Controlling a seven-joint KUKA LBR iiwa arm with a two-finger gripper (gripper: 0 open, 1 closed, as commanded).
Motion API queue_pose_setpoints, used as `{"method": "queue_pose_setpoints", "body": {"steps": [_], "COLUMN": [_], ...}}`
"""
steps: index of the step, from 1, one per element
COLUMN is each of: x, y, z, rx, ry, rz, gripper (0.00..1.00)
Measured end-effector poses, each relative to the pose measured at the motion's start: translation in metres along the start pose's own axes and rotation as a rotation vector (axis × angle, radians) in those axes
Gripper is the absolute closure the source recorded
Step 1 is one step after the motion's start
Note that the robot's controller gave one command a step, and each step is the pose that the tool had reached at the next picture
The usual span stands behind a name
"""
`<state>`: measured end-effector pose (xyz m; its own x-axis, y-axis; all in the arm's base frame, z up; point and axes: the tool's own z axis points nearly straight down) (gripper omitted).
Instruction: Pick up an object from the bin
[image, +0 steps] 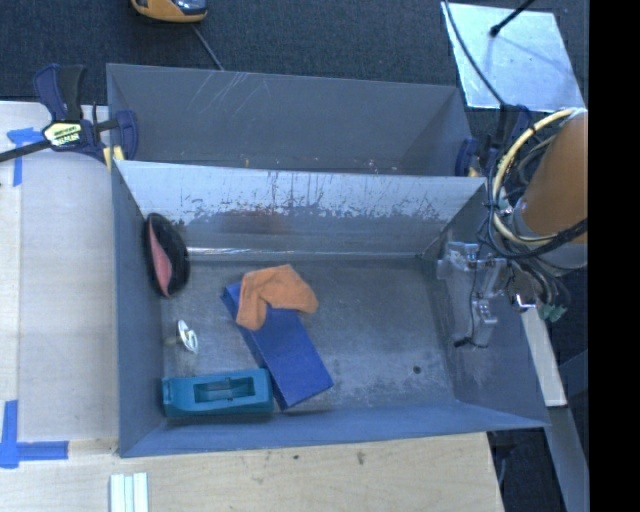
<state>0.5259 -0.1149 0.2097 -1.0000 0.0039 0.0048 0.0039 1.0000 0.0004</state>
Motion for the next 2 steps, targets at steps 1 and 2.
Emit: {"method": "queue_pose_setpoints", "body": {"steps": [1,2], "x": [-0.001,-0.029], "y": [0.001,0.021], "z": [-0.005,0.021], "rx": [0.001,0.004], "ry": [-0.008,-0.014], "rz": [-0.003,-0.057], "gripper": [0.00,0.00]}}
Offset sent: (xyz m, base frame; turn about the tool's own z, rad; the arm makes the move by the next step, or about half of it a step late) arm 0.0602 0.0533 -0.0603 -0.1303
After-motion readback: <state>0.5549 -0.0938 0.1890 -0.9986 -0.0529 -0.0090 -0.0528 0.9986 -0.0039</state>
